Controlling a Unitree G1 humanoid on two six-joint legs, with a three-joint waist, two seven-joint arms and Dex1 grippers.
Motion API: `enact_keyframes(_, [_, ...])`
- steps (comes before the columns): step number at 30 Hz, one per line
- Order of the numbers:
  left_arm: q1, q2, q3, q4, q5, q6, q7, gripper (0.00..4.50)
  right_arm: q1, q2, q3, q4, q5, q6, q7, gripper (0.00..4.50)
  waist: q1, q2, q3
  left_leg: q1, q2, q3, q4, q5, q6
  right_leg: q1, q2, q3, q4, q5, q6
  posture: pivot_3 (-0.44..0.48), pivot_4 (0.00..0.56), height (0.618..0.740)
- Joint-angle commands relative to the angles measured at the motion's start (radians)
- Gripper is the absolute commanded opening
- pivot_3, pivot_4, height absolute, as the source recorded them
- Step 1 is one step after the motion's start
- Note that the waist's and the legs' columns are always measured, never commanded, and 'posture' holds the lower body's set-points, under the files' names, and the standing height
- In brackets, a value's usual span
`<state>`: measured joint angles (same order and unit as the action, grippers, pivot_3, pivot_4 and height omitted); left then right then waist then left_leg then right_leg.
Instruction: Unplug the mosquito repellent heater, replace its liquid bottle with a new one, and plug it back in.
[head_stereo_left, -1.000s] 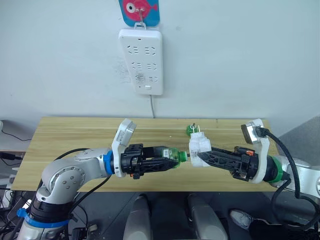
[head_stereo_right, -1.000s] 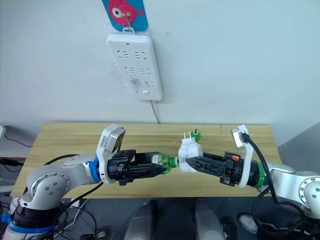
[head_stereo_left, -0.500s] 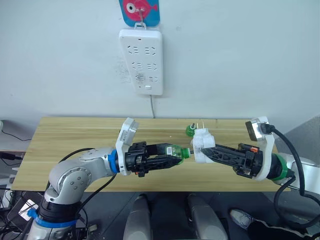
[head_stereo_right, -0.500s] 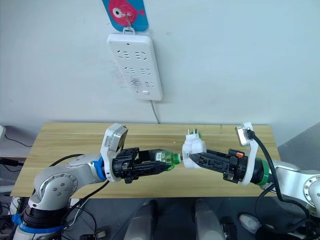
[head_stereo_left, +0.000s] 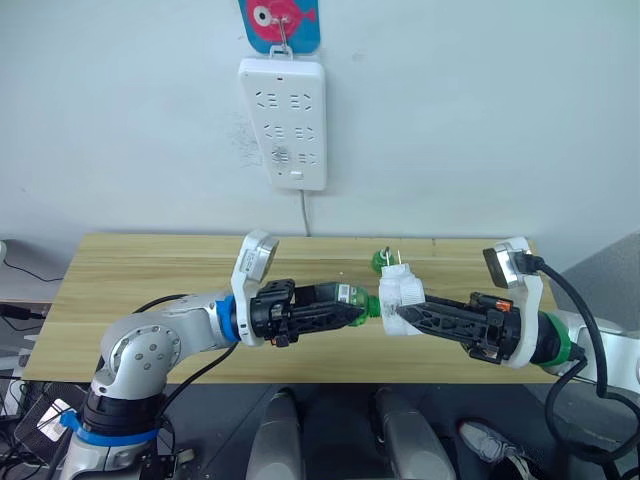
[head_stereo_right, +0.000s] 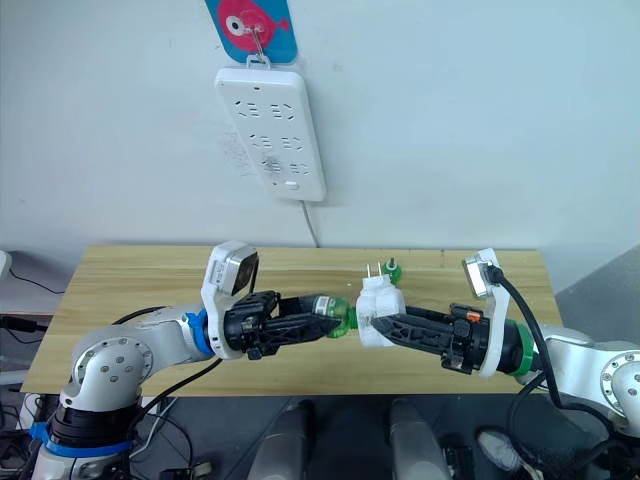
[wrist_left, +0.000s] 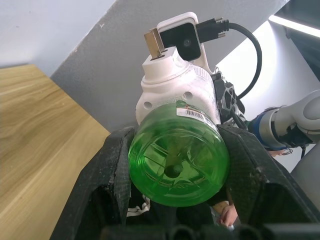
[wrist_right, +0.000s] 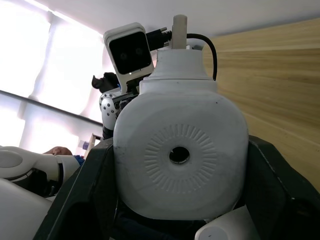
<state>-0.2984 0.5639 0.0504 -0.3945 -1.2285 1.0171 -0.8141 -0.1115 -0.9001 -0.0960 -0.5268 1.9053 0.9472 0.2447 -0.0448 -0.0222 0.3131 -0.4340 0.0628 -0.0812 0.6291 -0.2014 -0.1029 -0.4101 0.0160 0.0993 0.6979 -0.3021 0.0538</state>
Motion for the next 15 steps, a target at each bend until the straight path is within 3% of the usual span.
enact_keyframes(1, [-0.007, -0.003, 0.009, -0.035, -0.027, -0.007, -0.007, 2.33, 0.003, -0.01, 0.015, -0.057, 0.036, 0.01, 0.02, 2.97, 0.0, 0.0, 0.0, 0.0, 0.0, 0.0, 0.0, 0.0, 0.0, 0.0, 0.0, 0.0, 0.0, 0.0, 0.0, -0.026, 0.263, 0.735])
enact_keyframes(15, [-0.006, -0.113, -0.044, -0.079, -0.004, -0.044, 0.056, 2.33, -0.024, 0.037, 0.115, -0.12, 0.067, -0.041, -0.038, 2.97, 0.0, -0.001, -0.001, 0.0, 0.0, 0.0, 0.0, 0.0, 0.0, 0.0, 0.0, 0.0, 0.0, 0.002, -0.003, -0.03, 0.261, 0.735])
